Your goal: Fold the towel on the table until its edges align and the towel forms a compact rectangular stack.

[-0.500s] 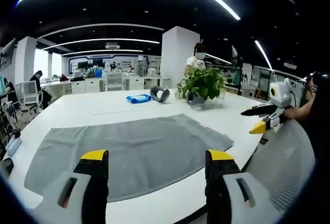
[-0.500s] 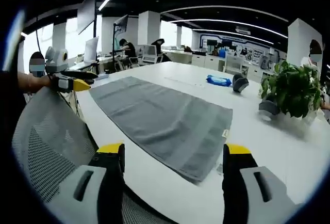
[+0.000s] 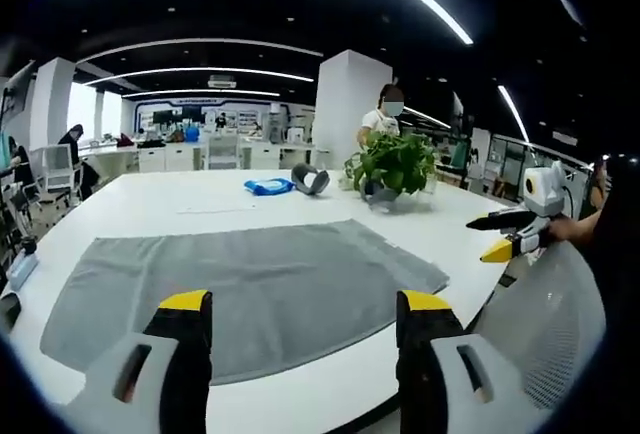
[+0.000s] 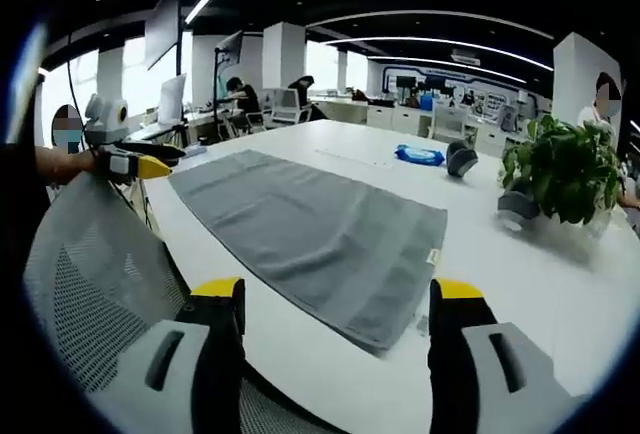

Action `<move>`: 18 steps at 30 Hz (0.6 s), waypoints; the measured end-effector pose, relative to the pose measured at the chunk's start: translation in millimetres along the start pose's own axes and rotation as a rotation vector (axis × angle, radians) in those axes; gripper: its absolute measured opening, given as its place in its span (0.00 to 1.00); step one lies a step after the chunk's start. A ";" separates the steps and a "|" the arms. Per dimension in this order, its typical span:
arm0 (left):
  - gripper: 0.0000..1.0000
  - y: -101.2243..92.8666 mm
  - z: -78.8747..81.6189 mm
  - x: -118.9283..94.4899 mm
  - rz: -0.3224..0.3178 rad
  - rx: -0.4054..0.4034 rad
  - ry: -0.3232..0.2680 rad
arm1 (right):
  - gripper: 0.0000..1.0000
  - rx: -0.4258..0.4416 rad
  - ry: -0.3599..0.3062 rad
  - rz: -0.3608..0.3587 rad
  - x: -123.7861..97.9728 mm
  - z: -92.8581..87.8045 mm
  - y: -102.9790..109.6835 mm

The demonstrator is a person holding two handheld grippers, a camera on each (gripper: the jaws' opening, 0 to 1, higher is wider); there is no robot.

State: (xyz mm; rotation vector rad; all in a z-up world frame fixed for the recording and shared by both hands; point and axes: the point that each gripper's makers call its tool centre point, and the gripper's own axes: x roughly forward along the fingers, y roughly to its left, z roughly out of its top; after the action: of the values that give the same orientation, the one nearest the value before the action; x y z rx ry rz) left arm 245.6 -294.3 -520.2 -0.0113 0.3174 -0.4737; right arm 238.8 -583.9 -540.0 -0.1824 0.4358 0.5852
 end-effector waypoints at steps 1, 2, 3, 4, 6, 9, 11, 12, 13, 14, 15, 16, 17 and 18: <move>0.77 -0.5 -0.5 0.2 -0.003 0.001 0.003 | 0.74 0.004 -0.002 -0.003 -0.2 0.2 -0.8; 0.77 -1.0 -1.5 0.4 -0.007 0.001 0.007 | 0.74 0.025 -0.007 -0.011 -1.1 0.5 -3.3; 0.77 -1.0 -1.9 0.4 -0.007 0.000 0.009 | 0.74 0.034 -0.010 -0.014 -1.5 0.4 -4.6; 0.77 -0.2 -2.8 0.4 -0.006 -0.004 0.012 | 0.74 0.040 -0.011 -0.016 -1.7 0.4 -5.1; 0.77 0.3 -2.9 0.1 0.001 -0.014 0.015 | 0.73 0.046 -0.007 -0.014 -1.3 -0.2 -4.2; 0.77 -0.4 -4.6 -0.1 0.001 -0.047 0.027 | 0.71 0.033 0.001 0.009 -0.1 -1.2 0.2; 0.77 -2.4 -3.7 0.1 -0.007 -0.051 0.025 | 0.69 0.026 -0.008 0.006 -1.8 1.8 1.6; 0.77 -3.6 -3.5 0.3 -0.011 -0.049 0.026 | 0.66 0.016 -0.030 -0.008 -3.6 6.1 -0.8; 0.76 -5.6 -3.8 0.7 -0.021 -0.046 0.030 | 0.64 0.014 -0.045 -0.017 -4.8 8.8 -2.7; 0.76 -6.7 -4.4 0.8 -0.026 -0.043 0.034 | 0.63 0.026 -0.056 -0.025 -6.2 10.4 -4.6; 0.76 -7.4 -5.2 0.9 -0.030 -0.040 0.039 | 0.63 0.036 -0.056 -0.032 -6.5 9.9 -6.2; 0.76 -7.8 -5.8 0.9 -0.032 -0.039 0.042 | 0.64 0.047 -0.056 -0.046 -6.8 9.0 -9.2; 0.76 -7.9 -6.4 0.8 -0.032 -0.038 0.046 | 0.64 0.053 -0.055 -0.053 -6.9 8.2 -11.3; 0.76 -7.9 -6.4 0.7 -0.029 -0.039 0.048 | 0.64 0.071 -0.056 -0.051 -6.9 7.1 -12.6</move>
State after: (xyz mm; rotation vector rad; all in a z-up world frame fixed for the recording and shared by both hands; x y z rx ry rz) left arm 240.7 -301.2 -525.8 -0.0422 0.3736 -0.4970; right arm 243.2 -595.6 -530.0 -0.1092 0.3962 0.5232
